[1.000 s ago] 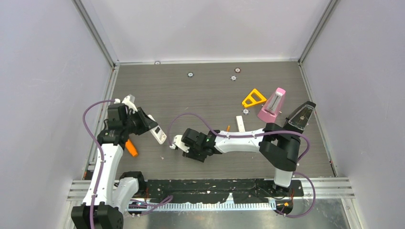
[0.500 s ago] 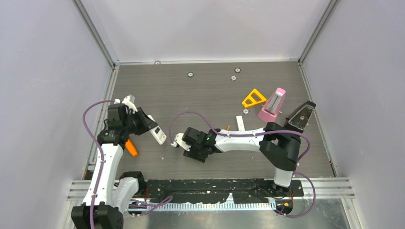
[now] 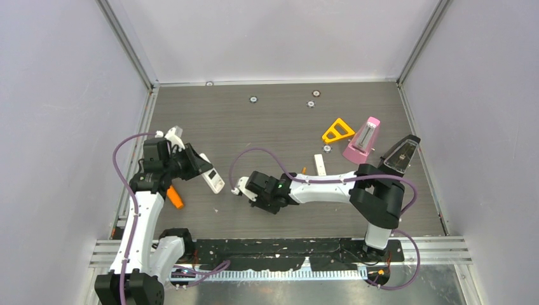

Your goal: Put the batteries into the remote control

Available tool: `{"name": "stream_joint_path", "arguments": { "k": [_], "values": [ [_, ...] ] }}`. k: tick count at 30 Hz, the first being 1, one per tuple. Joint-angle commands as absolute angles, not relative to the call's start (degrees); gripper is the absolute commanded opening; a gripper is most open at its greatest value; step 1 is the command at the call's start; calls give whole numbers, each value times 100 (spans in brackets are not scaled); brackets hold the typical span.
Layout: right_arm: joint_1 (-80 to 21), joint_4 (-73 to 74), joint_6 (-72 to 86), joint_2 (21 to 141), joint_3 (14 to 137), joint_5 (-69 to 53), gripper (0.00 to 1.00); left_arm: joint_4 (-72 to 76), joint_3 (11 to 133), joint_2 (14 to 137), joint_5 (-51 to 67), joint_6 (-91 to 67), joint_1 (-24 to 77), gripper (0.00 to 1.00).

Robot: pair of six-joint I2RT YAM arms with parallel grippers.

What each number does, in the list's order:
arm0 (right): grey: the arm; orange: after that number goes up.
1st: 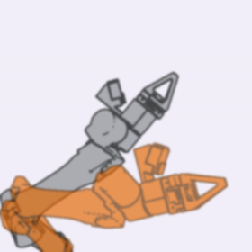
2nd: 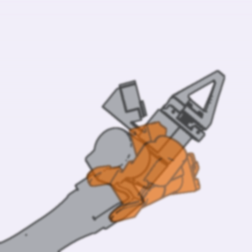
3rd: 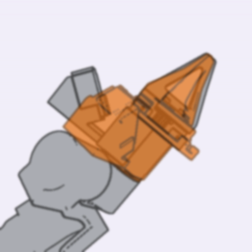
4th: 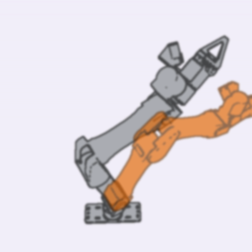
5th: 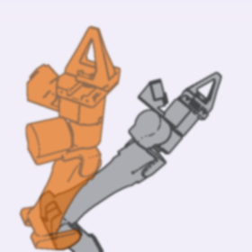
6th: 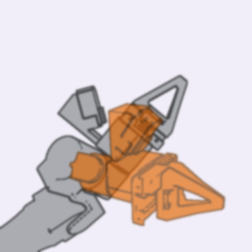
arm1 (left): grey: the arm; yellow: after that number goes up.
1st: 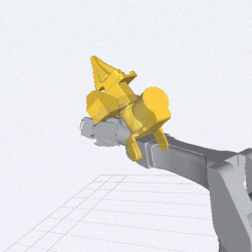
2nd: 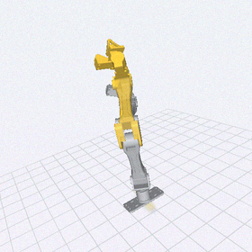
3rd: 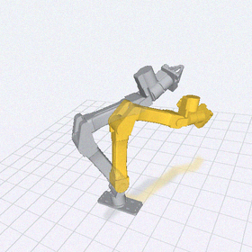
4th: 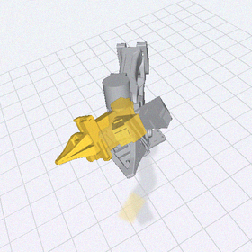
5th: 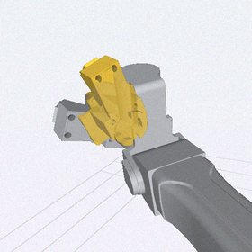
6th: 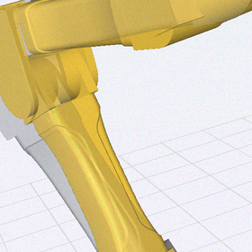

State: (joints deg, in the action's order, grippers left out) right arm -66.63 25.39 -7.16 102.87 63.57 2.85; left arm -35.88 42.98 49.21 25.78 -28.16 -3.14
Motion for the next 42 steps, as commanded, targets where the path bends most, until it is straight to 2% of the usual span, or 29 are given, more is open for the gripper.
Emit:
{"name": "stream_joint_path", "arguments": {
  "k": [1, 9, 15, 28, 42],
  "values": [
    [-6638, 2327, -653, 9600, 6179, 564, 8, -3355, 4380, 4862, 3539, -2737, -346, 0],
    [-6670, 2197, -436, 7805, 6277, 263, 6, -2716, 4069, 4788, 5022, -3319, -225, 0],
    [-6934, 2038, -535, 7101, 6527, 110, 5, -2154, 3940, 4841, 5813, -4013, 261, 0],
    [-7683, 2250, -1099, 6977, 7132, -745, 6, -2522, 4532, 5001, 6131, -4336, 1235, 0],
    [-7823, 2284, -1546, 7342, 7262, -593, 5, -3861, 5124, 5430, 6211, -3602, 1358, 0]
  ]
}}
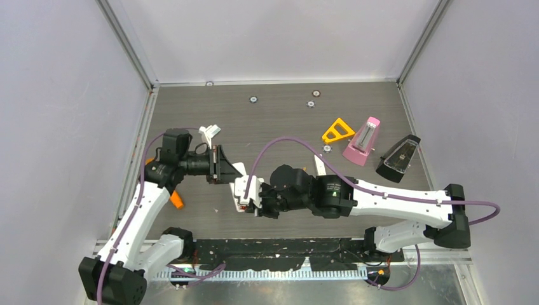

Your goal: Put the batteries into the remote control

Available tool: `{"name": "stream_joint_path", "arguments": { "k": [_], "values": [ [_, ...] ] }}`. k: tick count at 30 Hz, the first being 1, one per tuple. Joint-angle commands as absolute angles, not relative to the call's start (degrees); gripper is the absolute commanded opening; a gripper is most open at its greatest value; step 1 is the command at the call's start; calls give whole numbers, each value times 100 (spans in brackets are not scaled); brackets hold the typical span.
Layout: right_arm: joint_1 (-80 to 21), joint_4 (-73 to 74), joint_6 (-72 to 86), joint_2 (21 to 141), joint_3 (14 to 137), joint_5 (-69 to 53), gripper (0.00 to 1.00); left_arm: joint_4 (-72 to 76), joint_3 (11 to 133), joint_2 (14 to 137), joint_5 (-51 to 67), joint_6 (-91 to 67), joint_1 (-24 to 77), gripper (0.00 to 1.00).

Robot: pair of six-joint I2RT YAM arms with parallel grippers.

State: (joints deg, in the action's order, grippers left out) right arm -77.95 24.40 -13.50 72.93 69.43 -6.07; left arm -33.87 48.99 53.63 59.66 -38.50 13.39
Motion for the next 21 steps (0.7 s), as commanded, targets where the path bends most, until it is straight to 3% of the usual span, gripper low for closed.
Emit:
{"name": "stream_joint_path", "arguments": {
  "k": [1, 21],
  "values": [
    [-7829, 2271, -1564, 7363, 7261, -595, 5, -3894, 5120, 5438, 6212, -3584, 1362, 0],
    [-7848, 1818, -1681, 7774, 7257, -841, 6, -4218, 5264, 5530, 6376, -3318, 1459, 0]
  ]
}}
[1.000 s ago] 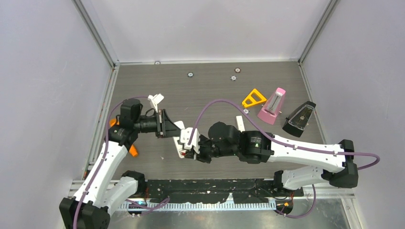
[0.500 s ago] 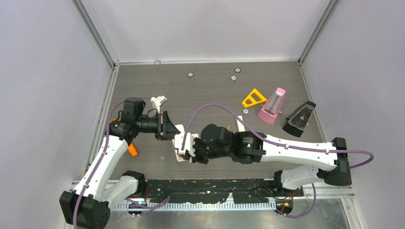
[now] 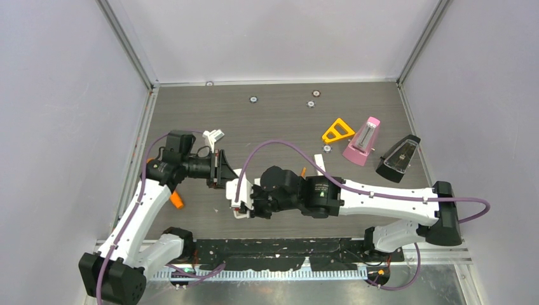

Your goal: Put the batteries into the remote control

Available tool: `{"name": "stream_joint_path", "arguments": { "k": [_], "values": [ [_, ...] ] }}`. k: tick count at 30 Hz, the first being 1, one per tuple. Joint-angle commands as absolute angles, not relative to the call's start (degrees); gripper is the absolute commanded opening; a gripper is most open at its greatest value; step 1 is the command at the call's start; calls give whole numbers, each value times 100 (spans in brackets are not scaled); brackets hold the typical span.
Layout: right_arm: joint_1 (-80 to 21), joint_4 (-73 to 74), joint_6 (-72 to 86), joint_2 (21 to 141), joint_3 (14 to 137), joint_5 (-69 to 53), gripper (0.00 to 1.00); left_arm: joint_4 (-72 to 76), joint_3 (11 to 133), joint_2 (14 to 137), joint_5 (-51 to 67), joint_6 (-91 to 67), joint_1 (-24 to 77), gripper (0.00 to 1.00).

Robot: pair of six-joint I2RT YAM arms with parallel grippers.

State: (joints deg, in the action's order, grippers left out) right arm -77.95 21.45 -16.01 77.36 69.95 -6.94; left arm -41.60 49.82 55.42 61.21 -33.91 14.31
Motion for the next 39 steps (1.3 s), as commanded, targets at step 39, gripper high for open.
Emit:
{"name": "stream_joint_path", "arguments": {
  "k": [39],
  "values": [
    [-7884, 1915, -1949, 7927, 6882, -689, 22, -4236, 5196, 5610, 6567, -3253, 1459, 0]
  ]
}}
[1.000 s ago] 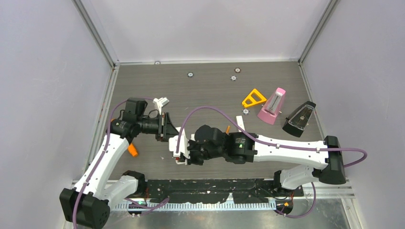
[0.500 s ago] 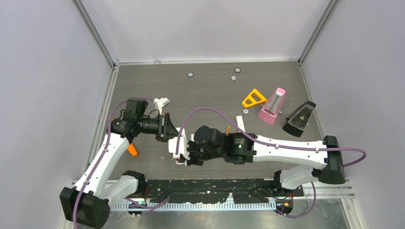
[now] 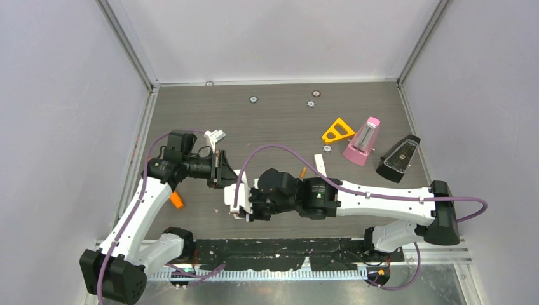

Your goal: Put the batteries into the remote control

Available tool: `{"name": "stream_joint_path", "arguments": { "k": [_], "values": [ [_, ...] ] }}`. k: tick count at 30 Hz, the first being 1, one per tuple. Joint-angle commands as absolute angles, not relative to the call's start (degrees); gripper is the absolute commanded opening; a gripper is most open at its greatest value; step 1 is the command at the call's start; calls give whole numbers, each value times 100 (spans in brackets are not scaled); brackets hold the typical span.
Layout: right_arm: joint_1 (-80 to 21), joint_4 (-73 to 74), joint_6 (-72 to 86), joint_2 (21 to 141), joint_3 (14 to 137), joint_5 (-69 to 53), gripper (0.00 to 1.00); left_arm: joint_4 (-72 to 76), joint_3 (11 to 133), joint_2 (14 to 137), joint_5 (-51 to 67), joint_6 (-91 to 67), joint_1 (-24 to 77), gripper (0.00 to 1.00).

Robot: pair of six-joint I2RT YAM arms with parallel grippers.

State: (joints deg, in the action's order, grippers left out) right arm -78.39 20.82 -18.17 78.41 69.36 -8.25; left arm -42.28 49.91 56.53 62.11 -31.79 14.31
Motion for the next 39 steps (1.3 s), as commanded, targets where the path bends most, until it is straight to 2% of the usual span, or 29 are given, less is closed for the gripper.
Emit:
{"name": "stream_joint_path", "arguments": {
  "k": [1, 18, 20, 23, 32, 39],
  "values": [
    [-7884, 1905, -1955, 7927, 6878, -682, 22, -4239, 5192, 5619, 6576, -3248, 1459, 0],
    [-7884, 2036, -1823, 8026, 7079, -679, 33, -4209, 5168, 5654, 6554, -3231, 1459, 0],
    [-7884, 2038, -1689, 8016, 7145, -639, 36, -4202, 5161, 5658, 6538, -3234, 1459, 0],
    [-7884, 2040, -1412, 8022, 7287, -540, 47, -4187, 5138, 5671, 6529, -3229, 1459, 0],
    [-7883, 1960, -1016, 7920, 7382, -300, 59, -4125, 5026, 5693, 6504, -3220, 1460, 0],
    [-7879, 1925, -638, 7527, 7365, -181, 79, -4032, 4975, 5784, 6469, -3217, 1459, 0]
  ]
}}
